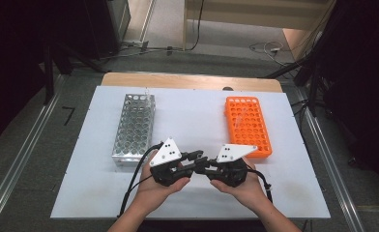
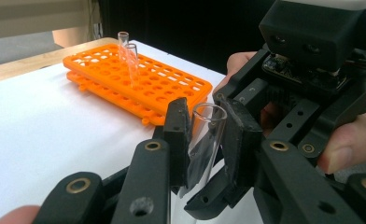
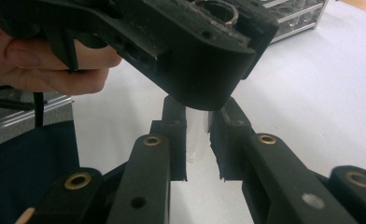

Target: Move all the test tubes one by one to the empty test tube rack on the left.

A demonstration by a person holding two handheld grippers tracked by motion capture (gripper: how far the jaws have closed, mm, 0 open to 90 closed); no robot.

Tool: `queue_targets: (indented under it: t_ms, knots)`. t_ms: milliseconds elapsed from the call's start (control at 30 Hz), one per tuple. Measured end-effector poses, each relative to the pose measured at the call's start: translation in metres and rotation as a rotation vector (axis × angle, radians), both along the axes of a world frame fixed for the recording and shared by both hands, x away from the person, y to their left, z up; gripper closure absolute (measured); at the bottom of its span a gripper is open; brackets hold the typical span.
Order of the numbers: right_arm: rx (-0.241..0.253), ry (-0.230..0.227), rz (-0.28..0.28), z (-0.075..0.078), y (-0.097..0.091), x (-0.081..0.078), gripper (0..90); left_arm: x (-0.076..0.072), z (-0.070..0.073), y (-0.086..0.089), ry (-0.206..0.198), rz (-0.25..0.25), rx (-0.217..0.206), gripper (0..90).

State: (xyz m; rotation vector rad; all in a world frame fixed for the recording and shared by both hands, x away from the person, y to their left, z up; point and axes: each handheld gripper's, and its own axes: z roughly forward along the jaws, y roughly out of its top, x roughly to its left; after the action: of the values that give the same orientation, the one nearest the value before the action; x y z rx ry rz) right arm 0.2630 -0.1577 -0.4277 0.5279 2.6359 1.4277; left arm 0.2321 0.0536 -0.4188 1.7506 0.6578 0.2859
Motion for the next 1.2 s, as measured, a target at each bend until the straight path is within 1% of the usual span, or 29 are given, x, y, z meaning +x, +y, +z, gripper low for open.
queue_targets:
  t_ms: [233, 300, 333, 433, 500, 633, 733, 800, 833, 867, 1067, 1200]
  knots:
    - [0.007, 0.003, 0.001, 0.000, -0.001, 0.001, 74.0, 0.000, 0.001, 0.001, -0.013, 0.013, 0.006, 75.4]
    - [0.016, 0.005, 0.003, 0.000, -0.001, 0.001, 72.9, 0.000, 0.001, 0.003, -0.012, 0.014, -0.003, 76.1]
    - [0.018, 0.007, 0.001, 0.000, -0.002, 0.001, 69.9, 0.001, 0.002, 0.003, -0.011, 0.015, -0.006, 76.2]
    - [0.023, 0.002, -0.006, 0.000, -0.003, 0.002, 55.7, 0.001, 0.002, 0.004, -0.014, 0.022, -0.003, 76.3]
    - [0.029, -0.001, -0.015, 0.001, -0.004, 0.002, 44.1, 0.001, 0.003, 0.005, -0.020, 0.031, 0.001, 76.3]
    - [0.041, -0.004, -0.031, 0.003, -0.009, 0.003, 28.3, 0.002, 0.004, 0.009, -0.026, 0.049, 0.003, 76.3]
    - [0.045, -0.017, -0.064, 0.004, -0.016, 0.004, 16.2, 0.003, 0.005, 0.013, -0.027, 0.067, 0.002, 76.4]
    - [0.044, -0.015, -0.090, 0.005, -0.020, 0.006, 5.5, 0.004, 0.006, 0.017, -0.032, 0.078, 0.006, 76.4]
    - [0.042, -0.011, -0.098, 0.005, -0.023, 0.007, 2.1, 0.004, 0.007, 0.018, -0.031, 0.085, 0.002, 76.4]
    - [0.047, -0.010, -0.101, 0.006, -0.027, 0.008, 0.0, 0.005, 0.007, 0.020, -0.032, 0.090, 0.002, 76.4]
    - [0.066, -0.017, -0.140, 0.006, -0.049, 0.013, 0.0, 0.010, 0.010, 0.032, -0.034, 0.132, -0.002, 76.4]
    - [0.066, -0.029, -0.172, 0.006, -0.063, 0.013, 0.0, 0.014, 0.012, 0.042, -0.039, 0.167, -0.002, 76.4]
